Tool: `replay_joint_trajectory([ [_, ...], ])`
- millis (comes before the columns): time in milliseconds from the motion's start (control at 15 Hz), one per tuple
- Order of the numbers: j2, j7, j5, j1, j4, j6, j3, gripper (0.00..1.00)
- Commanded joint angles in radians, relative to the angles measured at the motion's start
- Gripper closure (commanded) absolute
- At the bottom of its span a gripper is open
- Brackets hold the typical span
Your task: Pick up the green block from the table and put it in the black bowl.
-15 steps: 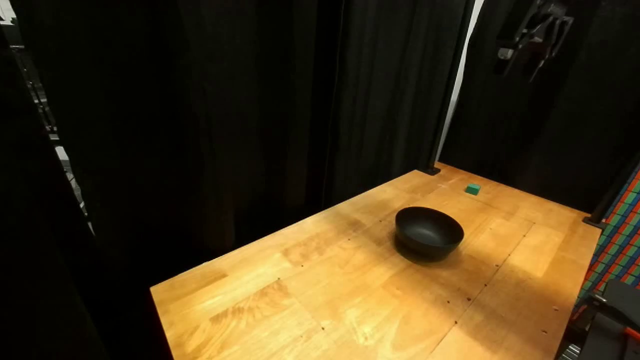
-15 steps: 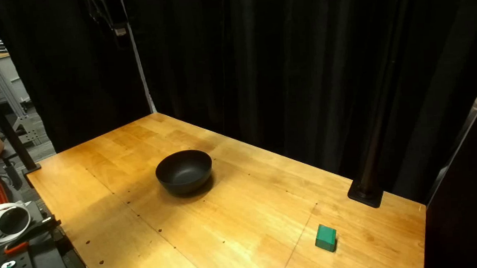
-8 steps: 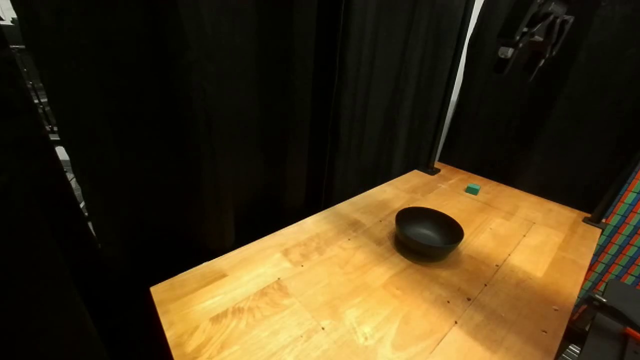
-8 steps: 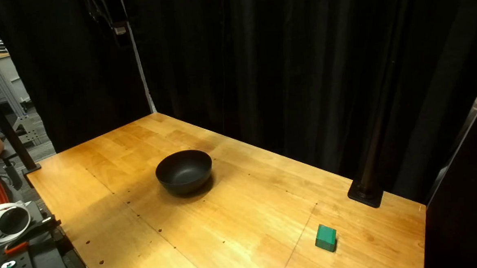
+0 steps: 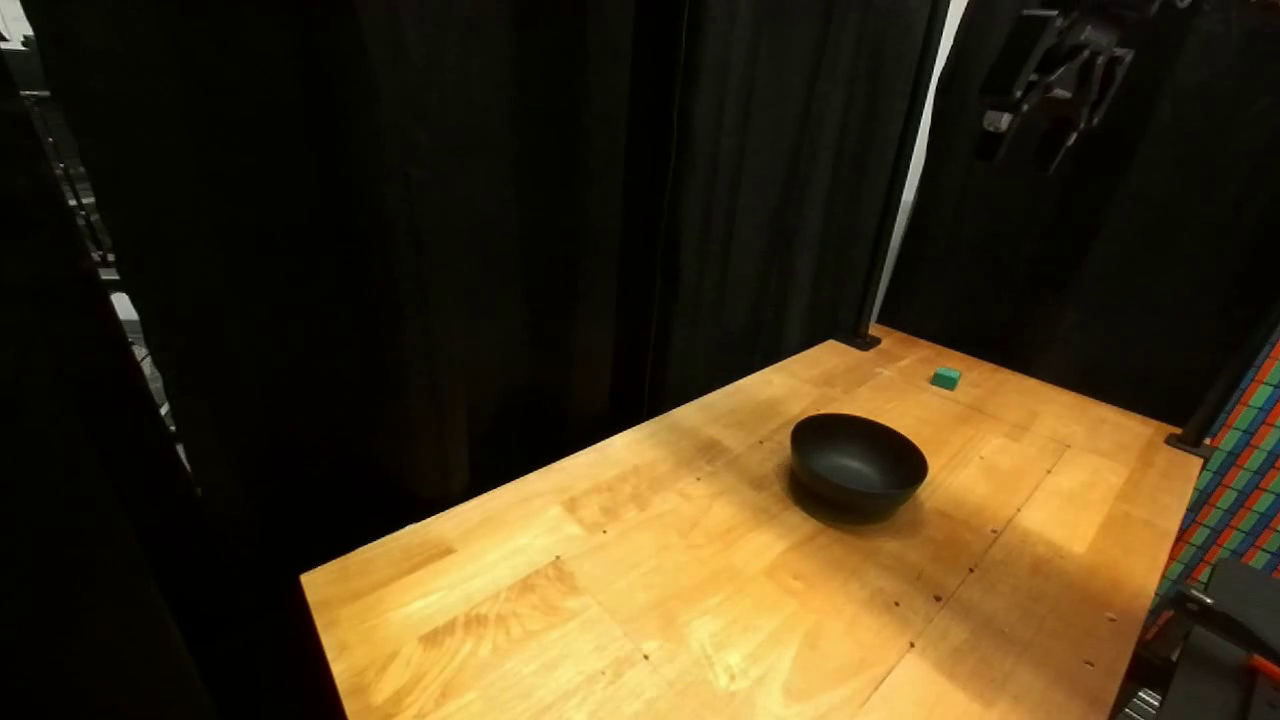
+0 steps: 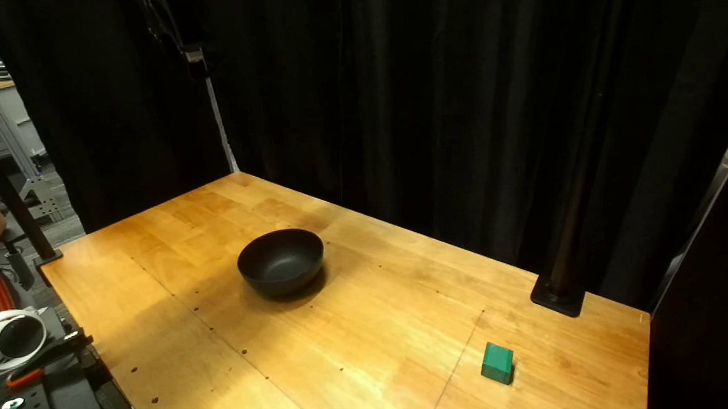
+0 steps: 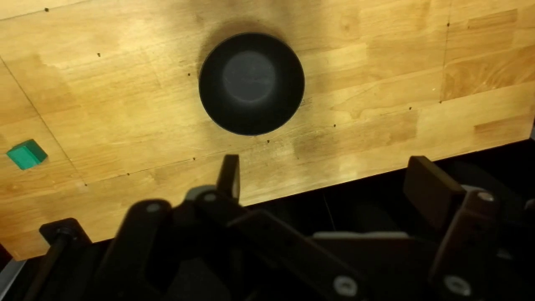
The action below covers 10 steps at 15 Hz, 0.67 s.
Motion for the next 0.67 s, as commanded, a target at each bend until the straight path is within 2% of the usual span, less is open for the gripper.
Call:
replay_joint_trajectory([
  [0,0.189,0.058,-0.036,-0.057,0.087,0.105,-0.028,0.0],
  [333,0.48,0.212,-0.061,-0.123,0.226,0.19,-0.091,0.0],
  [600,0.734,0.325,-0.013,-0.15,0.4,0.221,-0.153,0.0],
])
